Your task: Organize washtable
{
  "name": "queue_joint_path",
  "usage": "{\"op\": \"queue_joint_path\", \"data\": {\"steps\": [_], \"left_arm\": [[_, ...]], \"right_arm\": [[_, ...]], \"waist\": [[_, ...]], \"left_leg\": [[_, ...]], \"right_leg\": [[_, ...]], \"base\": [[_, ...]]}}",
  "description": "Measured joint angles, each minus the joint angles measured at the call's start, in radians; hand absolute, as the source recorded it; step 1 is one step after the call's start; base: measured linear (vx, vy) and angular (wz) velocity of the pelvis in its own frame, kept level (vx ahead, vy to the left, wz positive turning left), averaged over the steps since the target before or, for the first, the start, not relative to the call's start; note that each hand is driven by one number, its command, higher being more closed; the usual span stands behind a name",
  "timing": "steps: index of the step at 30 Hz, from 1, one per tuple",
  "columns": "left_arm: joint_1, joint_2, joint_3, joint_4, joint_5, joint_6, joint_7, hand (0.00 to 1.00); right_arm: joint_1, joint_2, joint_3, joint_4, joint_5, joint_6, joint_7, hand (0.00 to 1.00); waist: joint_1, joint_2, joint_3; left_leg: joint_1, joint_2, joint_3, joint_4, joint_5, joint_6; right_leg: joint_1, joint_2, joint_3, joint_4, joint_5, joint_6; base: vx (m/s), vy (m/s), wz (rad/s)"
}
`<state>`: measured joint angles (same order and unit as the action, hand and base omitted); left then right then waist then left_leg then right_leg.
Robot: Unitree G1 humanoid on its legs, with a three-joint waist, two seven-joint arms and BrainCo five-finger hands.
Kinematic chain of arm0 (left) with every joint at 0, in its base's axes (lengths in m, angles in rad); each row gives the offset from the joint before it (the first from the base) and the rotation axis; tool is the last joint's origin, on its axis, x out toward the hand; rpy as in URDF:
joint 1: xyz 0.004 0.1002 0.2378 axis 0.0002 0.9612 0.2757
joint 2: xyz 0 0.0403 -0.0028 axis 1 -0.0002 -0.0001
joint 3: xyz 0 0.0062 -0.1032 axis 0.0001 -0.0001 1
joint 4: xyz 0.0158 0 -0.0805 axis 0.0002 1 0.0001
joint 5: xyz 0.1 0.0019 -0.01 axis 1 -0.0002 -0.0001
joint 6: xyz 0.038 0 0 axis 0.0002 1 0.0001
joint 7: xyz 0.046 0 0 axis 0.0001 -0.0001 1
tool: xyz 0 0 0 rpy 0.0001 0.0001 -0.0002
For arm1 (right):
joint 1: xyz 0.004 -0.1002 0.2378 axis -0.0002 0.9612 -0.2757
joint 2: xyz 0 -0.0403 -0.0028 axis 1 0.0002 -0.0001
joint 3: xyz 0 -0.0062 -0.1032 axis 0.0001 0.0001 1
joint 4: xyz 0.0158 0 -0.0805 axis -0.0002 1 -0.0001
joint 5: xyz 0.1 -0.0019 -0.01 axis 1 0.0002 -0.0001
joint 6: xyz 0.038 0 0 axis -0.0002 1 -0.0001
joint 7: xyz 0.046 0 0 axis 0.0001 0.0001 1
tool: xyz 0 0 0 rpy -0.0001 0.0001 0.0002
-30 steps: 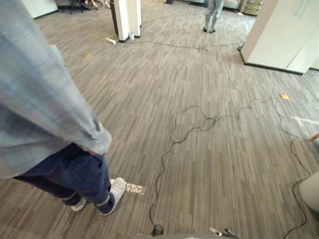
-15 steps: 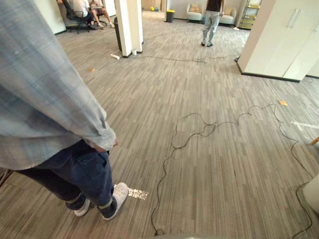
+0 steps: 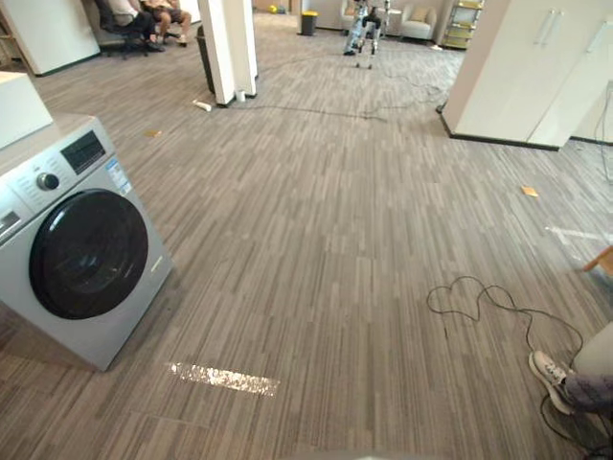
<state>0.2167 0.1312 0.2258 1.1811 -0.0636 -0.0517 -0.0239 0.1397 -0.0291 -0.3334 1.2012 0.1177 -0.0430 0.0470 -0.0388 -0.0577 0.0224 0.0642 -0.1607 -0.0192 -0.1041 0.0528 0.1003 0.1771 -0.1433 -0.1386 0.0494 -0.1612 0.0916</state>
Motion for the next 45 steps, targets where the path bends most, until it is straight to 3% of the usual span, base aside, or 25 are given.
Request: {"op": "queue_joint_path", "data": {"steps": [13, 16, 18, 20, 21, 22, 23, 25, 26, 28, 30, 31, 32, 33, 34, 35, 36, 38, 40, 41, 42, 43, 44, 45], "left_arm": [[-0.011, 0.005, -0.012, 0.028, -0.041, -0.024, -0.018, 0.0], [-0.02, 0.014, -0.025, 0.027, -0.04, -0.023, -0.018, 0.0], [-0.03, 0.025, -0.026, 0.026, -0.04, -0.023, -0.018, 0.0], [-0.044, 0.012, -0.027, 0.026, -0.04, -0.02, -0.016, 0.0], [-0.069, 0.005, -0.029, 0.028, -0.041, -0.02, -0.017, 0.0], [-0.085, 0.004, -0.028, 0.028, -0.041, -0.02, -0.017, 0.0], [-0.11, 0.008, -0.027, 0.029, -0.042, -0.021, -0.017, 0.0], [-0.152, 0.011, -0.021, 0.028, -0.042, -0.022, -0.017, 0.0], [-0.159, 0.019, -0.013, 0.028, -0.042, -0.022, -0.017, 0.0], [-0.162, 0.024, 0.018, 0.026, -0.041, -0.022, -0.017, 0.0], [-0.167, 0.012, 0.065, 0.016, -0.037, -0.022, -0.018, 0.0], [-0.155, -0.019, 0.138, -0.001, -0.036, -0.022, -0.017, 0.0], [-0.14, -0.019, 0.17, -0.007, -0.038, -0.022, -0.017, 0.0], [-0.135, -0.014, 0.181, -0.011, -0.039, -0.02, -0.017, 0.0], [-0.125, -0.022, 0.194, -0.021, -0.046, -0.012, -0.016, 0.0], [-0.121, -0.042, 0.196, -0.03, -0.053, -0.009, -0.017, 0.0], [-0.125, -0.058, 0.192, -0.038, -0.055, -0.011, -0.018, 0.0], [-0.147, -0.069, 0.143, -0.058, -0.062, -0.02, -0.016, 0.0], [-0.166, -0.078, 0.071, -0.092, -0.062, -0.026, -0.011, 0.0], [-0.173, -0.086, 0.013, -0.116, -0.057, -0.039, -0.006, 0.0], [-0.172, -0.088, -0.03, -0.142, -0.057, -0.068, 0.008, 0.0], [-0.169, -0.091, -0.042, -0.16, -0.058, -0.076, 0.013, 0.0], [-0.154, -0.101, -0.065, -0.203, -0.059, -0.085, 0.026, 0.0], [-0.133, -0.108, -0.116, -0.226, -0.056, -0.09, 0.028, 0.0]], "right_arm": [[-0.015, -0.024, 0.018, 0.032, 0.022, -0.016, 0.018, 0.0], [-0.029, -0.025, -0.009, 0.029, 0.039, -0.012, 0.016, 0.0], [-0.027, -0.013, -0.045, 0.024, 0.051, -0.013, 0.016, 0.0], [-0.036, -0.022, -0.054, 0.004, 0.083, -0.013, 0.017, 0.0], [-0.045, -0.037, -0.05, -0.011, 0.091, -0.02, 0.016, 0.0], [-0.052, -0.041, -0.05, -0.011, 0.102, -0.021, 0.013, 0.0], [-0.062, -0.038, -0.05, -0.01, 0.119, -0.022, 0.007, 0.0], [-0.066, -0.027, -0.052, -0.007, 0.128, -0.021, -0.008, 0.0], [-0.061, -0.013, -0.053, -0.005, 0.134, -0.021, -0.017, 0.0], [-0.051, 0.004, -0.06, 0.002, 0.16, -0.021, -0.023, 0.0], [-0.035, 0.013, -0.085, 0.004, 0.171, -0.017, -0.022, 0.0], [-0.032, 0.009, -0.117, 0.004, 0.192, -0.012, -0.02, 0.0], [-0.032, 0.012, -0.13, 0.002, 0.191, -0.012, -0.021, 0.0], [-0.031, 0.017, -0.133, 0.002, 0.19, -0.011, -0.022, 0.0], [-0.038, 0.007, -0.129, -0.011, 0.183, -0.011, -0.021, 0.0], [-0.04, -0.004, -0.107, -0.043, 0.18, -0.019, -0.02, 0.0], [-0.048, -0.011, -0.087, -0.054, 0.178, -0.021, -0.02, 0.0], [-0.086, -0.033, -0.067, -0.053, 0.157, -0.018, -0.019, 0.0], [-0.11, -0.023, -0.05, -0.05, 0.155, -0.016, -0.02, 0.0], [-0.136, -0.019, -0.048, -0.045, 0.155, -0.016, -0.02, 0.0], [-0.157, -0.018, -0.036, -0.033, 0.155, -0.018, -0.02, 0.0], [-0.165, -0.017, -0.025, -0.029, 0.155, -0.02, -0.02, 0.0], [-0.175, -0.018, -0.005, -0.028, 0.154, -0.024, -0.019, 0.0], [-0.166, -0.024, 0.0, -0.026, 0.148, -0.029, -0.019, 0.0]], "waist": [[-0.001, 0.005, -0.003], [0.004, -0.009, 0.001], [-0.004, -0.032, 0.027], [-0.003, -0.007, 0.055], [-0.005, 0.026, 0.067], [-0.002, 0.037, 0.07], [-0.004, 0.042, 0.086], [-0.006, 0.024, 0.105], [-0.011, 0.003, 0.112], [-0.019, -0.021, 0.109], [-0.042, -0.019, 0.105], [-0.058, 0.011, 0.087], [-0.056, 0.014, 0.078], [-0.056, -0.004, 0.068], [-0.045, 0.025, 0.067], [-0.021, 0.042, 0.065], [0.002, 0.049, 0.066], [0.006, 0.066, 0.078], [0.012, 0.05, 0.085], [0.028, 0.048, 0.087], [0.053, 0.043, 0.088], [0.062, 0.041, 0.089], [0.09, 0.045, 0.09], [0.114, 0.088, 0.075]], "left_leg": [[-0.039, 0.005, -0.002, 0.0, 0.0, -0.006], [-0.089, -0.002, 0.043, 0.001, -0.027, -0.001], [-0.077, -0.015, 0.12, 0.03, -0.059, 0.014], [-0.057, -0.013, 0.101, 0.028, -0.071, 0.032], [-0.055, 0.027, 0.103, 0.036, -0.078, 0.034], [-0.052, 0.044, 0.105, 0.035, -0.084, 0.029], [-0.05, 0.075, 0.106, 0.033, -0.097, 0.01], [-0.033, 0.115, 0.116, 0.032, -0.132, -0.045], [-0.007, 0.136, 0.132, 0.031, -0.158, -0.081], [0.029, 0.143, 0.131, 0.028, -0.192, -0.09], [0.048, 0.15, 0.112, 0.058, -0.251, -0.107], [0.033, 0.194, 0.105, 0.15, -0.325, -0.164], [0.004, 0.217, 0.109, 0.258, -0.355, -0.203], [-0.027, 0.221, 0.13, 0.36, -0.358, -0.199], [-0.107, 0.279, 0.173, 0.626, -0.357, -0.178], [-0.194, 0.315, 0.181, 0.872, -0.233, -0.157], [-0.232, 0.316, 0.169, 0.965, -0.211, -0.16], [-0.313, 0.298, 0.143, 1.118, -0.294, -0.165], [-0.379, 0.262, 0.147, 1.109, -0.352, -0.142], [-0.445, 0.24, 0.155, 1.048, -0.371, -0.121], [-0.503, 0.213, 0.156, 0.896, -0.366, -0.127], [-0.528, 0.202, 0.15, 0.8, -0.349, -0.142], [-0.567, 0.19, 0.121, 0.583, -0.285, -0.18], [-0.581, 0.212, 0.077, 0.36, -0.197, -0.207]], "right_leg": [[-0.055, 0.007, -0.005, 0.03, -0.011, -0.009], [-0.137, -0.022, -0.002, 0.119, -0.068, -0.005], [-0.192, -0.076, -0.002, 0.254, -0.149, 0.01], [-0.301, -0.083, 0.002, 0.496, -0.148, -0.032], [-0.378, -0.047, 0.002, 0.54, -0.166, -0.045], [-0.408, -0.029, -0.003, 0.541, -0.169, -0.04], [-0.471, 0.004, -0.02, 0.528, -0.163, -0.031], [-0.545, 0.035, -0.059, 0.447, -0.118, -0.015], [-0.563, 0.044, -0.088, 0.343, -0.052, -0.015], [-0.579, 0.046, -0.11, 0.235, 0.027, -0.015], [-0.617, 0.035, -0.108, 0.238, 0.071, -0.044], [-0.634, 0.066, -0.134, 0.285, 0.084, -0.078], [-0.611, 0.095, -0.143, 0.261, 0.111, -0.112], [-0.583, 0.109, -0.14, 0.223, 0.143, -0.139], [-0.514, 0.156, -0.137, 0.176, 0.167, -0.137], [-0.454, 0.182, -0.115, 0.159, 0.13, -0.154], [-0.421, 0.184, -0.095, 0.15, 0.112, -0.155], [-0.265, 0.187, -0.054, 0.078, 0.089, -0.175], [-0.141, 0.159, -0.033, 0.045, 0.066, -0.209], [-0.088, 0.136, -0.023, 0.045, 0.056, -0.223], [-0.049, 0.106, -0.02, 0.047, 0.052, -0.217], [-0.03, 0.09, -0.021, 0.047, 0.046, -0.206], [0.013, 0.066, -0.023, 0.042, 0.027, -0.173], [0.072, 0.08, -0.02, 0.003, 0.023, -0.167]], "base": [[0.04, -0.118, 0.0], [-0.05, -0.077, -0.01], [0.08, -0.02, 0.08], [0.09, -0.056, -0.18], [0.12, 0.028, -0.2], [0.18, 0.048, -0.17], [0.17, 0.026, -0.16], [0.23, 0.002, -0.13], [0.34, -0.028, -0.15], [0.45, -0.062, -0.03], [0.56, -0.121, 0.32], [0.66, -0.172, 0.26], [0.69, -0.183, 0.12], [0.77, -0.216, -0.24], [0.76, -0.185, -0.47], [0.77, -0.173, -0.61], [0.78, -0.114, -0.6], [0.83, -0.079, -0.24], [0.7, -0.007, 0.02], [0.66, 0.066, -0.32], [0.65, 0.097, -0.47], [0.66, 0.141, -0.65], [0.71, 0.187, -0.61], [0.74, 0.223, -0.54]]}}
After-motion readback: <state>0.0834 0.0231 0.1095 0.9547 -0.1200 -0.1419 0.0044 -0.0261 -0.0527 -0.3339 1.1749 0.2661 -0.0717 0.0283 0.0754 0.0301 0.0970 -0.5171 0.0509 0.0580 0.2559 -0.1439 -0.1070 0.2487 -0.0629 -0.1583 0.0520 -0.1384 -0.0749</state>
